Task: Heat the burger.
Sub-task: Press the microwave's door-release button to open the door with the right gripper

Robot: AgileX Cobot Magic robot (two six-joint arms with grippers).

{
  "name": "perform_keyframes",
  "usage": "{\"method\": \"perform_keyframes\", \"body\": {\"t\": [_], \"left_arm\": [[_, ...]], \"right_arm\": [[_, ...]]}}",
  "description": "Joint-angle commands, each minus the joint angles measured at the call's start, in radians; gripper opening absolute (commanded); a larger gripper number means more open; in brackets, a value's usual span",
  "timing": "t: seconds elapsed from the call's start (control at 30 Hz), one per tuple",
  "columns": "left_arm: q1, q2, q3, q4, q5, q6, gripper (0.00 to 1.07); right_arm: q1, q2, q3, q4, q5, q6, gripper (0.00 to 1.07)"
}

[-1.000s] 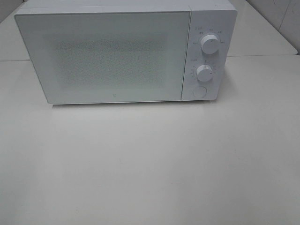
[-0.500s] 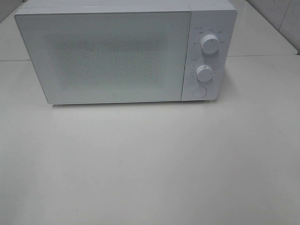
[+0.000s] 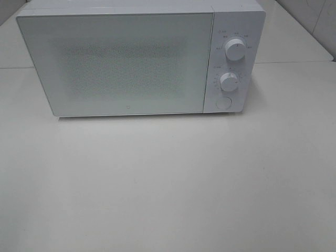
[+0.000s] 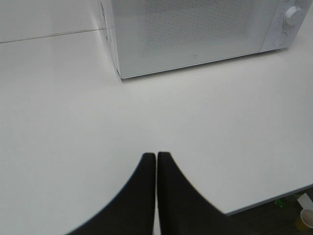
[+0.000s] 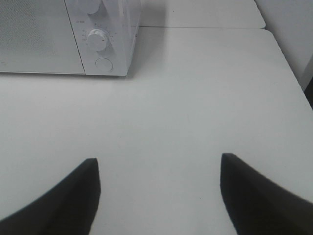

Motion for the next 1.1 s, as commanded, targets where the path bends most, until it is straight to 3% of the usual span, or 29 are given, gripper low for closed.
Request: {"method": "perform_keyframes", "body": {"t": [0.03, 0.9, 1.1], "left_arm": [[0.003, -0.015, 0.002, -0.01, -0.01, -0.002, 0.0], [0.003, -0.015, 0.002, -0.01, -0.01, -0.002, 0.0], [0.003, -0.015, 0.002, -0.01, -0.01, -0.002, 0.0]], "right_arm": [[0.002, -0.023, 0.001, -0.006, -0.01, -0.011, 0.63], [0.002, -0.015, -0.006, -0.006, -0.021, -0.011, 0.63], [0.002, 0.062, -0.006, -0.006, -0.02, -0.011, 0.63]]}}
